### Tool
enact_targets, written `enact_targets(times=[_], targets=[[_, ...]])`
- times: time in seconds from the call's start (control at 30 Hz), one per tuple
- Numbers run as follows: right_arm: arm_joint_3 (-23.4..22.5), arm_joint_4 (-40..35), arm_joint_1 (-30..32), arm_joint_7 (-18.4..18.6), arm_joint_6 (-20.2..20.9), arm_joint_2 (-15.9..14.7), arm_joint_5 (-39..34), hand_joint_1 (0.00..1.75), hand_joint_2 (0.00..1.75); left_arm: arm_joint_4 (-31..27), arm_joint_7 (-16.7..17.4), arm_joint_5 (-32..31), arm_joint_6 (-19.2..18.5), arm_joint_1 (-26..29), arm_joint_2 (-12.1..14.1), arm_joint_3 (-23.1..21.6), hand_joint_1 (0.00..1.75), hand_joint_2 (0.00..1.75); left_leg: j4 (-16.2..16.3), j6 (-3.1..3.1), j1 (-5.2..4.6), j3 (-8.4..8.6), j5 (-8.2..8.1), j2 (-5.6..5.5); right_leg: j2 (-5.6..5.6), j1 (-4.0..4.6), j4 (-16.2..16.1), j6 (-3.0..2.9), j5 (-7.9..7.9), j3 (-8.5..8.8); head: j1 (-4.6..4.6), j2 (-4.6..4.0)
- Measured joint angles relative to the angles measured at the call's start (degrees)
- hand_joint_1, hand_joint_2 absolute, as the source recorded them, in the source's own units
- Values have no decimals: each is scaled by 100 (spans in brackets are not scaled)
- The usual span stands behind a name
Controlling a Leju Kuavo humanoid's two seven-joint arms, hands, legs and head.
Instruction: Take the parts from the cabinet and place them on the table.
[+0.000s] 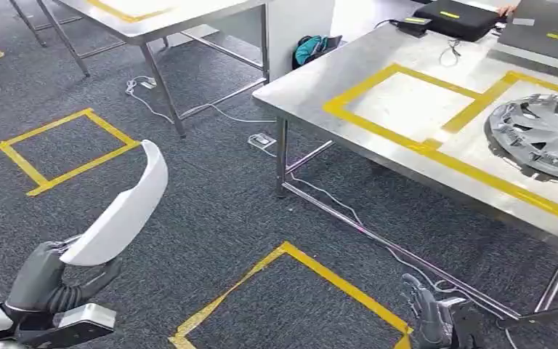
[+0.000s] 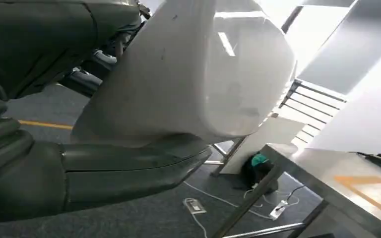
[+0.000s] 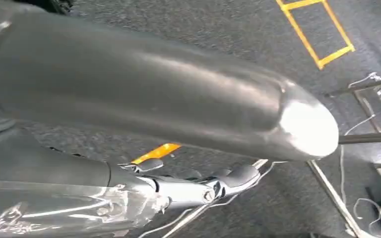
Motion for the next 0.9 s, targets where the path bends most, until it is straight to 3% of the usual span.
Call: enact_targets(times=[0.03, 0.07, 0.1, 0.13, 0.2, 0.23, 0.33, 0.37, 0.4, 0.43, 0.5, 0.53, 0.57, 0.6, 0.63, 0.67, 0.73, 0.77, 0.83, 0.87, 0.9], targets=[[0, 11, 4, 0, 0, 0, 0, 0, 0, 2, 0, 0, 2, -7, 0, 0, 175, 175, 6, -26, -5, 55, -37, -1, -8, 15, -91, -22, 102, -9, -13, -2], [2, 17, -7, -2, 0, 0, 4, 0, 0, 0, 2, 0, 9, -6, 0, 0, 175, 175, 7, -64, -10, 47, -64, -13, -30, 32, -146, -73, -47, 10, 5, -2], [2, 13, -7, -2, 0, 0, 9, 0, 0, 0, 22, -4, 9, -8, 0, 0, 175, 175, -15, -115, -1, 61, -95, -14, -29, 61, -145, -127, 38, 76, -13, -2], [0, 15, -2, 0, 2, 0, 11, 0, 0, 2, 42, -15, 7, 0, 0, -2, 175, 175, 35, -139, -1, 95, -71, -13, -29, 65, -160, -174, 42, 37, -2, -2], [-2, 13, -14, -2, 2, 0, 11, 0, 0, 0, 61, -22, 9, -10, -11, -13, 175, 175, 106, -182, 4, 104, -134, -3, -13, 26, -209, -233, 31, 221, -9, 0], [-9, 11, -17, -2, 4, -9, 11, 0, 0, 0, 61, -15, 15, -19, -11, -18, 175, 175, 296, -202, 1, 24, -214, 5, -11, 20, -221, -259, 17, 274, -46, -2], [-22, 11, -22, 0, 7, -9, 13, 0, 0, 0, 83, -17, 17, -21, -13, -18, 175, 175, 1430, -239, 0, -711, -646, 7, -8, 26, -226, -317, -73, 352, -57, -2], [-22, 11, -17, 2, 7, -9, 20, 0, 0, 2, 83, -17, 18, -21, -11, -17, 175, 175, 1658, -236, -5, -919, -691, 7, -2, 27, -226, -319, -114, 390, -61, -2], [-22, 11, -15, 2, 7, -9, 20, 0, 0, 2, 83, -17, 17, -21, -11, -17, 175, 175, 1624, -227, -6, -995, -580, 7, 7, 27, -226, -317, -156, 447, -61, -2], [-26, 11, -18, 2, 7, -9, 22, 0, 0, 2, 83, -17, 18, -22, -11, -18, 175, 175, 1382, -210, -8, -957, -340, 7, 15, 26, -226, -312, -210, 518, -57, -2], [-26, 11, -28, 2, 11, -9, 24, 0, 0, 0, 85, -17, 17, -26, -11, -15, 175, 175, 518, -163, -15, -689, 321, 13, 22, 24, -230, -288, -322, 677, -59, -2], [-24, 11, -28, 2, 11, -9, 24, 0, 0, 2, 90, -15, 15, -29, -11, -15, 175, 175, 180, -134, -29, -614, 569, 33, 18, 26, -242, -264, -379, 628, -61, 0], [-26, 13, -39, 9, 11, -9, 28, 0, 0, 2, 96, -15, 11, -48, -13, -15, 175, 175, 86, -119, -58, -575, 249, 50, 37, 48, -222, -215, -420, 726, -57, -2], [-28, 9, -54, 20, 9, -9, 37, 0, 0, 0, 103, -15, 2, -53, -11, -17, 175, 175, 95, -84, -58, -565, 352, 43, 21, 49, -257, -169, -452, 652, -75, 0], [-28, 9, -57, 22, 11, -9, 42, 0, 0, -11, 109, -13, 2, -46, -11, -13, 175, 175, 40, -52, -60, -558, 375, 31, 17, 51, -269, -135, -429, 792, -83, 0], [-28, 7, -64, 24, 11, -9, 46, 0, 0, -11, 109, -13, 0, -53, -11, -13, 175, 175, 20, -14, -51, -513, 363, 29, 13, 52, -298, -89, -411, 822, -68, 0], [-24, 4, -85, 27, 11, -11, 50, 0, 0, -13, 109, -13, 2, -47, -11, -11, 175, 175, -36, 50, -9, -347, 317, 27, 11, 59, -8, -46, -442, 686, -48, -2], [-20, 7, -103, 37, 13, -11, 55, 0, 0, -13, 107, -9, 2, -55, -11, -11, 175, 175, -38, 75, -9, -310, 278, 31, 7, 49, 353, -24, -532, 481, -35, -2], [-13, 9, -101, 57, 17, -13, 55, 0, 0, -13, 109, 4, -11, -54, -7, -9, 175, 175, -37, 79, -11, -246, 191, 28, 6, 20, 1185, 19, -933, -92, -33, -2], [-13, 11, -90, 63, 15, -13, 59, 0, 0, -13, 111, 9, -15, -53, -7, -5, 175, 175, -37, 77, -11, -200, 148, 24, 5, 14, 1431, 43, -1032, -313, -39, -2], [-13, 13, -89, 65, 15, -13, 59, 0, 0, -13, 111, 13, -22, -49, -7, -4, 175, 175, -37, 72, -10, -139, 104, 22, 4, 6, 1425, 57, -945, -412, -24, -2]])
